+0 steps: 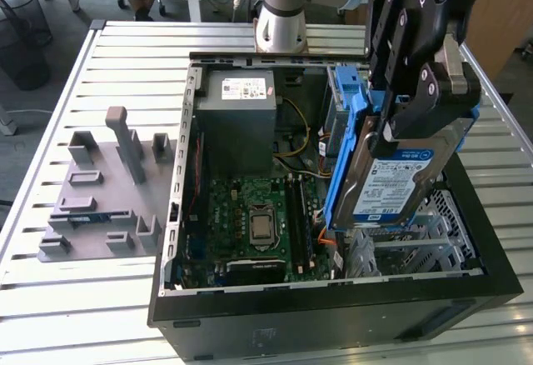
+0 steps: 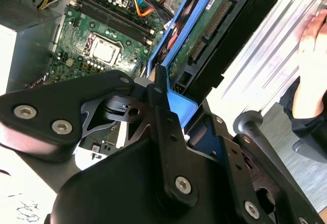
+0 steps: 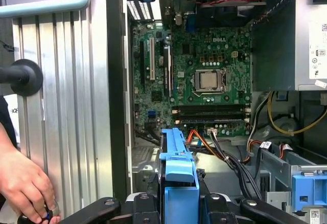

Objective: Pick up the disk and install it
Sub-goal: 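Insert the disk into the insertion slot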

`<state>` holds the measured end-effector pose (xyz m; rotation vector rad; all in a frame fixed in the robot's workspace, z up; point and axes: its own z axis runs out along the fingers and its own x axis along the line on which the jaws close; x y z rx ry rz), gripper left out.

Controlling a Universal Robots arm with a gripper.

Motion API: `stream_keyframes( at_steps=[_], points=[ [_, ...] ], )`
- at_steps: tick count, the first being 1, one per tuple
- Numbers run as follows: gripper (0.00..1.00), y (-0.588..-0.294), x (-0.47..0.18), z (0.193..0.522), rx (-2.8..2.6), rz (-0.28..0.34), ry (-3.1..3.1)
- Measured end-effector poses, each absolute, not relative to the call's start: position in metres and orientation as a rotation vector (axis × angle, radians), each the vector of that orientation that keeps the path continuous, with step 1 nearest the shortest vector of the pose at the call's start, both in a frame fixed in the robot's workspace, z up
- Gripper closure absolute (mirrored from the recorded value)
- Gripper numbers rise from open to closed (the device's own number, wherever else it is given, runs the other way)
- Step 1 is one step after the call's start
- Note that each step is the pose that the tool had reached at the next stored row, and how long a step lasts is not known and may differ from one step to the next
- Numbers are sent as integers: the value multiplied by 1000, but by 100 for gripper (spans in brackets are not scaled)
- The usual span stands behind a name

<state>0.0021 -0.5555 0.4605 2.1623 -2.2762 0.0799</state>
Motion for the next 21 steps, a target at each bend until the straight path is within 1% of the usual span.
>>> stream_keyframes(
  at_steps=[21],
  points=[
    [64,-556,46,456,2161,77,-2275]
  ],
)
